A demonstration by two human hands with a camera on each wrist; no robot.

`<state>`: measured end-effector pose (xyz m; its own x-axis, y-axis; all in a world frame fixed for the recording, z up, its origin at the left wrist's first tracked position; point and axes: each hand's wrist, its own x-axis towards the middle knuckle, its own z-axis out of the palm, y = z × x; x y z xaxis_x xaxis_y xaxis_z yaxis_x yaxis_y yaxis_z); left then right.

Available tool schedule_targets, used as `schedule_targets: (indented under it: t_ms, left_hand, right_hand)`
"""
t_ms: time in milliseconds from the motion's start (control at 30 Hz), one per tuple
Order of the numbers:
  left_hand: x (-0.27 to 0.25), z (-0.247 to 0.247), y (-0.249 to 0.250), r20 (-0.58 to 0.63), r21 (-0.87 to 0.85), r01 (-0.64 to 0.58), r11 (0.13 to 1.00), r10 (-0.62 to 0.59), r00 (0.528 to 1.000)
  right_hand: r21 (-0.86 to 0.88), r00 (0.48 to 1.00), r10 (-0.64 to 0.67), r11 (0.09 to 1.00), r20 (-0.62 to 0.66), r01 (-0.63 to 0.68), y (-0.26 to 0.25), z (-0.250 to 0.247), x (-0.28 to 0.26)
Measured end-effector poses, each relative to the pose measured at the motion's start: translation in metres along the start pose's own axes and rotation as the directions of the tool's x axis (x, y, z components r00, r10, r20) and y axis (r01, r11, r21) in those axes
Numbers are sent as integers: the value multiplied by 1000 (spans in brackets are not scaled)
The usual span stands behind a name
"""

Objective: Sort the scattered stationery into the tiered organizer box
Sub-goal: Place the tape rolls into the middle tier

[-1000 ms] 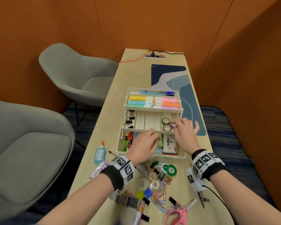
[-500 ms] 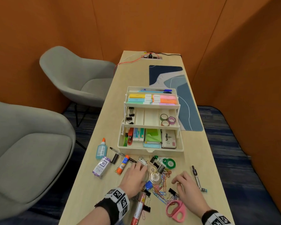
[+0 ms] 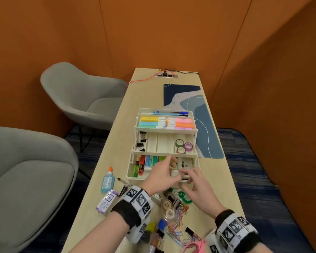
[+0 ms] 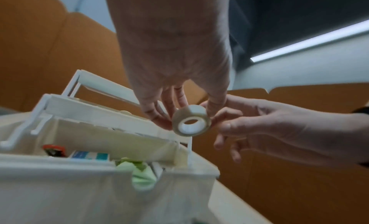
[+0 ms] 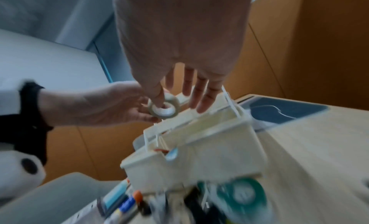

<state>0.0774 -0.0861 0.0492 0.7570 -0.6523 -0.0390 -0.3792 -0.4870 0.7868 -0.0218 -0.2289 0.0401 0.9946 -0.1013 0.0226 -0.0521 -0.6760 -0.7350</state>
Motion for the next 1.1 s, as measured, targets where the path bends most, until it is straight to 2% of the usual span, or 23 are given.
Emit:
schedule_targets:
  t_ms: [67, 167, 200, 233, 300, 367, 400, 533, 667, 800, 1033, 1100]
  left_hand:
    - [9, -6, 0, -11, -97, 36, 995, -38, 999]
    - [7, -12, -9, -28, -197, 73, 978, -80, 996]
    - [3, -14, -13, -38, -210, 82, 974, -92, 995]
    - [-2, -15, -18, -53, -210, 90, 974, -103, 993]
    - [-18, -20, -29, -90, -191, 119, 974, -138, 986]
    - [-41, -23, -46, -104, -201, 171, 965, -195, 975]
    - [-53, -23, -54, -100, -206, 197, 959, -221, 970]
    - [-96, -22, -85, -118, -202, 266, 943, -292, 949]
    - [-124, -23, -102, -141, -222, 322, 920, -357, 923]
    - [-129, -22, -104, -145, -229, 351, 908, -389, 910]
    - [-119, -21, -97, -99, -180, 302, 936, -323, 941]
    - [-119, -21, -96, -95, -178, 293, 939, -313, 945]
  right_hand:
    - [20, 999, 4, 1000, 40, -5, -6, -7, 22]
    - [-8, 973, 55, 998, 222, -55, -9, -14, 45]
    - [-44, 968, 70, 997, 240, -61, -10, -17, 53]
    - [-92, 977, 69, 994, 202, -51, -11, -20, 63]
    - [-201, 997, 81, 976, -8, -81, -10, -29, 88]
    - [-305, 979, 125, 937, -159, -169, -10, -37, 112]
    - [-375, 974, 137, 906, -180, -197, -8, -37, 122]
    - [-651, 985, 105, 740, -134, -168, -1, -22, 141]
    - [-705, 985, 101, 689, -139, -170, -1, -13, 144]
    - [-757, 985, 136, 631, -106, -169, 1, -12, 143]
    - [-669, 958, 158, 688, -240, -281, 11, -17, 161]
    - [-645, 957, 146, 712, -251, -277, 16, -11, 160]
